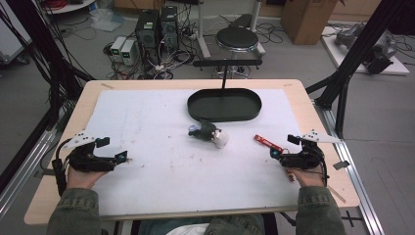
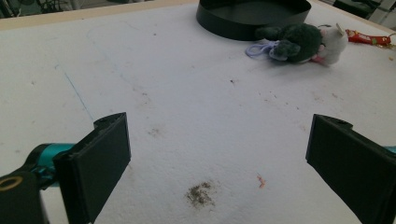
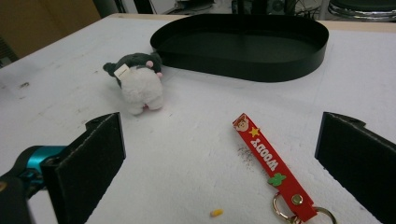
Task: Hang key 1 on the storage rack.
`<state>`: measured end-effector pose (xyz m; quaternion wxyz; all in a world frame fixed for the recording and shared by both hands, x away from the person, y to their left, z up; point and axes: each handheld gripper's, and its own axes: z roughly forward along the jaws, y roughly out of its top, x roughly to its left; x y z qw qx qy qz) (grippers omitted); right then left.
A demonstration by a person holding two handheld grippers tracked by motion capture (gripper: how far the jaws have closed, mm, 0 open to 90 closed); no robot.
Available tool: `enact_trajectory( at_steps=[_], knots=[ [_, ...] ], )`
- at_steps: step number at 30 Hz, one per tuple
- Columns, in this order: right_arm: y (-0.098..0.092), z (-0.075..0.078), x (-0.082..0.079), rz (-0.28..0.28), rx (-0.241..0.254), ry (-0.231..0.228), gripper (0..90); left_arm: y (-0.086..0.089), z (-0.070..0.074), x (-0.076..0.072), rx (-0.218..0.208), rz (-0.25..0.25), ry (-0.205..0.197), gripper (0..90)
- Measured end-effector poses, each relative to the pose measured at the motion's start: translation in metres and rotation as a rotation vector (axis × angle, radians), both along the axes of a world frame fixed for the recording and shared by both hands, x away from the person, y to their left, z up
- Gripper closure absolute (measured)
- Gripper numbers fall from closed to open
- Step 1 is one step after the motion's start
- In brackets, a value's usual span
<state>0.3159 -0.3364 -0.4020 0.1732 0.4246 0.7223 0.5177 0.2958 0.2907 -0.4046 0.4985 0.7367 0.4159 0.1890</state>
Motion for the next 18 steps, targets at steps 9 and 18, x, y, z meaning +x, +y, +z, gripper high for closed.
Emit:
enact_trajectory(
  at_steps=[9,18],
  knots=[
    [0.0012,0.0003,-0.0017,-0.005,-0.016,0.001,0.7,-0.0004,0.0,0.0,0.004,-0.006,0.0,7.0],
    [0.0022,-0.0008,-0.0004,-0.002,-0.044,-0.008,0.7,-0.0008,-0.0007,0.0007,0.01,-0.008,0.017,7.0]
  ],
)
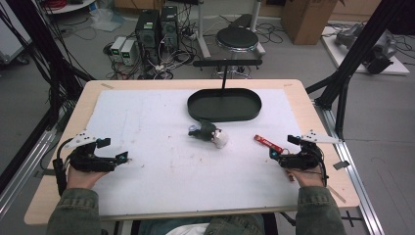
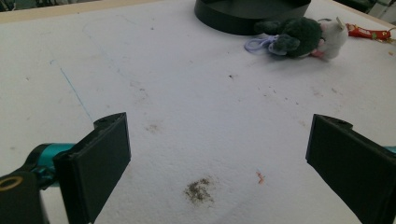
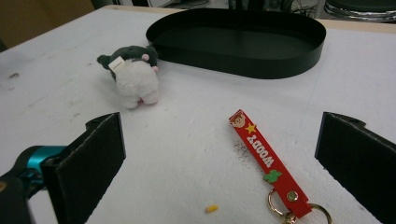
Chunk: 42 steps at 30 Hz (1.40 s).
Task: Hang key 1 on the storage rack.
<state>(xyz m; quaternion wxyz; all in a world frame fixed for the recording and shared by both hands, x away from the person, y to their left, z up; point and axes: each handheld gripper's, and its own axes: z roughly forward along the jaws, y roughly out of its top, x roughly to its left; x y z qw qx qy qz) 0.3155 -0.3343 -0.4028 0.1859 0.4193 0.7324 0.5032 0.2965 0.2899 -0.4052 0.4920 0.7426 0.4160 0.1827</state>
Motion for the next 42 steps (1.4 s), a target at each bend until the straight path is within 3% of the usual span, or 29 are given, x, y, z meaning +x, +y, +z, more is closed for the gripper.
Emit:
enact_trajectory(
  at_steps=[17,25,29,37,42],
  knots=[
    [0.008,-0.002,0.001,0.019,-0.052,0.019,0.7,-0.001,-0.002,0.002,0.013,-0.013,0.01,7.2],
    [0.015,0.001,0.009,0.033,-0.073,0.026,0.7,-0.003,-0.002,0.002,0.023,-0.015,0.013,7.2],
    [0.021,0.002,0.016,0.048,-0.122,0.042,0.7,-0.003,-0.003,0.003,0.021,-0.015,0.018,7.2],
    [0.021,0.004,0.029,0.049,-0.153,0.084,0.7,-0.003,-0.003,0.003,0.023,-0.015,0.017,7.2],
    [0.025,0.015,0.041,0.075,-0.226,0.106,0.7,-0.002,-0.002,0.003,0.015,-0.014,0.009,7.2]
  ],
)
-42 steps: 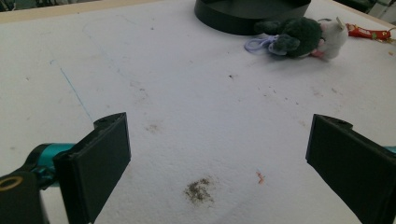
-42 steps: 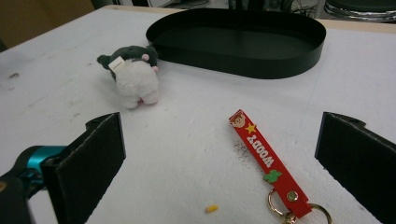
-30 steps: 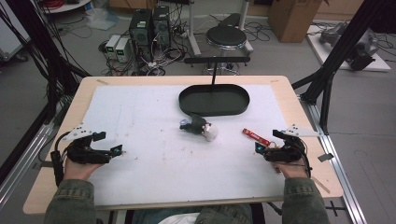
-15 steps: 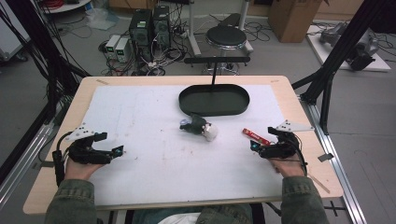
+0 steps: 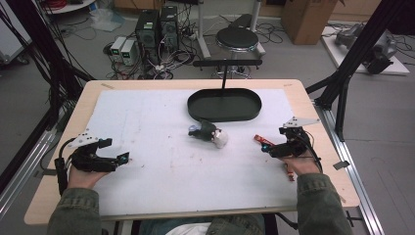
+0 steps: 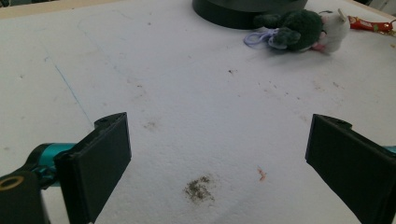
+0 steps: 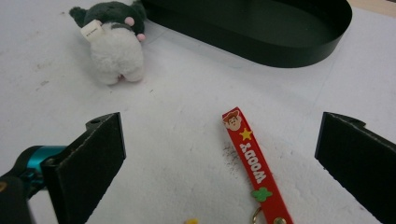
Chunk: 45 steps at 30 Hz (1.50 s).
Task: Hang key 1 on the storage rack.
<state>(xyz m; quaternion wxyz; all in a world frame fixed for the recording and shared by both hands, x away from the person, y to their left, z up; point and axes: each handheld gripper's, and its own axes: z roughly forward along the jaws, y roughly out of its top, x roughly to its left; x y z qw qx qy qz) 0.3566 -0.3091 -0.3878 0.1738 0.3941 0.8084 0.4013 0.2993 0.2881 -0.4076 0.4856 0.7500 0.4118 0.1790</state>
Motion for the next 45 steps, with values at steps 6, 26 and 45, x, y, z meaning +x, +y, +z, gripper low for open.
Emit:
enact_trajectory(
  at_steps=[6,26,45],
  knots=[
    [0.002,0.003,0.019,0.004,-0.081,0.049,0.7,0.0,0.0,0.0,-0.002,0.001,-0.003,7.2],
    [0.002,-0.028,0.076,0.087,-0.35,0.303,30.0,0.004,0.001,-0.001,-0.025,0.013,-0.033,7.2],
    [0.007,-0.026,0.069,0.098,-0.317,0.379,74.8,0.002,0.0,0.0,-0.03,0.006,-0.047,7.3]
  ],
)
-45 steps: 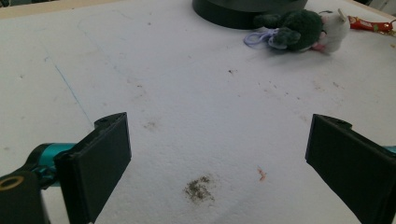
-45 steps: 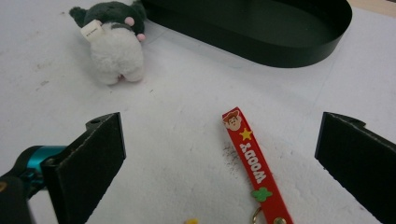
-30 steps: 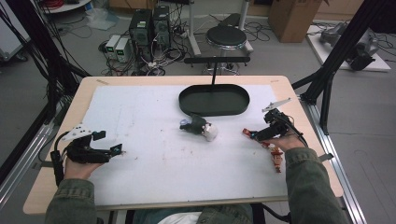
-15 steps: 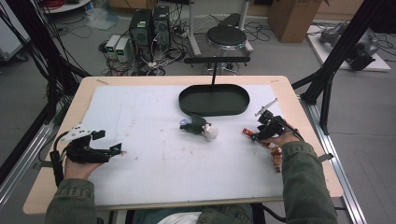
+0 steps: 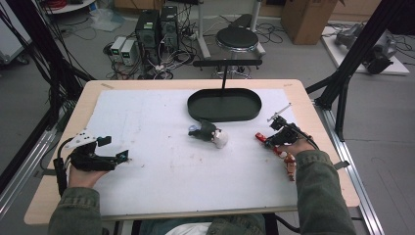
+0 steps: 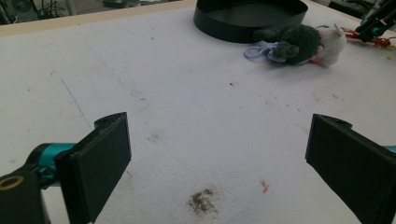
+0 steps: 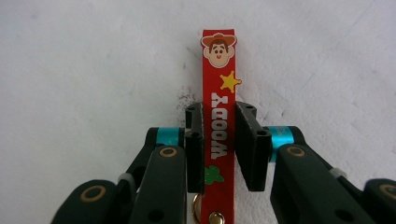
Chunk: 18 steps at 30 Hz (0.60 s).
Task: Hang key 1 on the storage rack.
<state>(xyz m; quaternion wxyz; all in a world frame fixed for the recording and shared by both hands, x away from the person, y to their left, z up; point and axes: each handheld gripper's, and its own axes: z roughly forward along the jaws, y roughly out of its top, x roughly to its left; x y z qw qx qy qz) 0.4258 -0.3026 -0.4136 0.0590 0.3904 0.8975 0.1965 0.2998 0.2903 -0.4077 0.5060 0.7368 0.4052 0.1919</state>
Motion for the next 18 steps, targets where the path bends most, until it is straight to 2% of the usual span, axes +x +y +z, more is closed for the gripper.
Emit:
enact_trajectory(
  at_steps=[1,4,5,6,7,11,12,13,15,18],
  knots=[
    [-0.002,0.002,0.0,-0.005,0.023,-0.007,74.8,0.0,0.0,0.0,-0.001,-0.001,-0.001,7.2],
    [-0.01,0.014,-0.002,-0.035,0.134,-0.024,74.9,0.001,0.0,0.0,-0.004,-0.003,-0.001,7.3],
    [-0.014,0.02,-0.003,-0.05,0.19,-0.031,74.9,0.0,-0.001,0.001,-0.001,-0.005,-0.002,7.3],
    [-0.02,0.028,-0.005,-0.068,0.253,-0.057,74.9,-0.001,-0.001,0.001,0.002,-0.009,-0.002,7.3],
    [-0.02,0.028,-0.005,-0.068,0.253,-0.057,74.9,-0.002,-0.001,0.001,0.005,-0.011,-0.001,7.3],
    [-0.035,0.049,-0.01,-0.122,0.354,-0.106,74.8,-0.002,-0.001,0.001,0.004,-0.012,-0.001,7.3],
    [-0.035,0.049,-0.01,-0.122,0.354,-0.106,74.8,-0.002,-0.001,0.001,0.003,-0.01,-0.002,7.3],
    [-0.038,0.055,-0.013,-0.126,0.377,-0.109,74.8,-0.001,-0.001,0.001,0.001,-0.008,-0.002,7.3],
    [-0.038,0.058,-0.015,-0.123,0.379,-0.113,74.8,-0.001,-0.001,0.001,-0.001,-0.009,0.002,7.3],
    [-0.037,0.066,-0.021,-0.108,0.354,-0.112,74.9,-0.002,-0.001,0.0,0.002,-0.017,0.005,7.6]
  ],
)
